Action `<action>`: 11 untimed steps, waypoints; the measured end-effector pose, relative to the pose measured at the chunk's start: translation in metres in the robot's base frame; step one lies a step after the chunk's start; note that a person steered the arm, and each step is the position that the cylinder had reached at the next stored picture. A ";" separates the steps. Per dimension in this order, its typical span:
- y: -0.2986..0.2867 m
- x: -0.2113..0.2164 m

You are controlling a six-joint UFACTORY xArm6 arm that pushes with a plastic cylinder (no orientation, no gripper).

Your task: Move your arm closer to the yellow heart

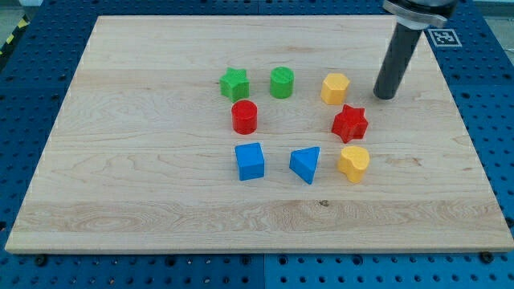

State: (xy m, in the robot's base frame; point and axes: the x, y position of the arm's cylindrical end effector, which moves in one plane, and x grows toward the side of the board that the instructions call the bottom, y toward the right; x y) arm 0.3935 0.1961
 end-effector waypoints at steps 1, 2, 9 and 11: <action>0.000 0.000; 0.001 0.002; -0.052 0.096; -0.033 0.085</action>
